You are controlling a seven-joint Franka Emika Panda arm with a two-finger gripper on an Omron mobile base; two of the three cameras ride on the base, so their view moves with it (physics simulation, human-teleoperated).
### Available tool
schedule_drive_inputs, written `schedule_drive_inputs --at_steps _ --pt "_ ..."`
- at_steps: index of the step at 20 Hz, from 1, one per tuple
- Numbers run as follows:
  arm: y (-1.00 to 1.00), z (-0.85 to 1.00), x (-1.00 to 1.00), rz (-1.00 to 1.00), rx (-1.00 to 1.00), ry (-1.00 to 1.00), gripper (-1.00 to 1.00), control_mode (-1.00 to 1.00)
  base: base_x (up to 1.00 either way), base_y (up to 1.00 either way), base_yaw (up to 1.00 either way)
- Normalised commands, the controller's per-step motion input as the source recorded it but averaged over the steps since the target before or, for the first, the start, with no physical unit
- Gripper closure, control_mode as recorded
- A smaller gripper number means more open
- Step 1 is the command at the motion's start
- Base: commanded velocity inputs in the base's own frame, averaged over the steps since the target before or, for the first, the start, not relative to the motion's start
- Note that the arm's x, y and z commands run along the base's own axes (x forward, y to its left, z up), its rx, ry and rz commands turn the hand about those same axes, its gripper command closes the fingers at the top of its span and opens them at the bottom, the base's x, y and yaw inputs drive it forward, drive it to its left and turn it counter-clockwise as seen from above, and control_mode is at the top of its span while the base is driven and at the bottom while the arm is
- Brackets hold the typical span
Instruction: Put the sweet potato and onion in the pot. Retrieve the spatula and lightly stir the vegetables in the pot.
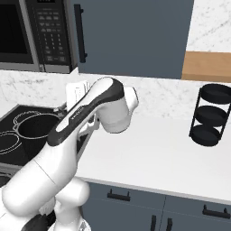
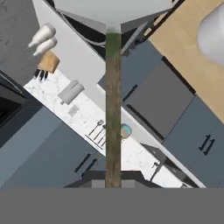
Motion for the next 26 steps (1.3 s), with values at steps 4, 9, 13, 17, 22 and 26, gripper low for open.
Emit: schedule_drive_inputs --at_steps 4,9,13,17,22,26 --pt "0.67 0.05 -0.03 -0.09 0.31 0.04 1.0 -1.0 0.0 0.0 0.0" --pt "0.71 0.1 -0.07 -0.12 0.32 0.02 1.0 -1.0 0.0 0.0 0.0" --pt "0.49 0.0 0.31 -0.14 0.33 0.15 1.0 -1.0 0.0 0.0 0.0" --pt "0.48 -0.12 0.53 -0.15 0.26 0.25 1.0 -1.0 0.0 0.0 0.0" --pt "0.46 -0.27 0.67 -0.17 0.13 0.29 1.0 -1.0 0.0 0.0 0.0" --pt "0.54 -0.18 0.8 -0.17 0.02 0.22 1.0 -1.0 0.0 0.0 0.0"
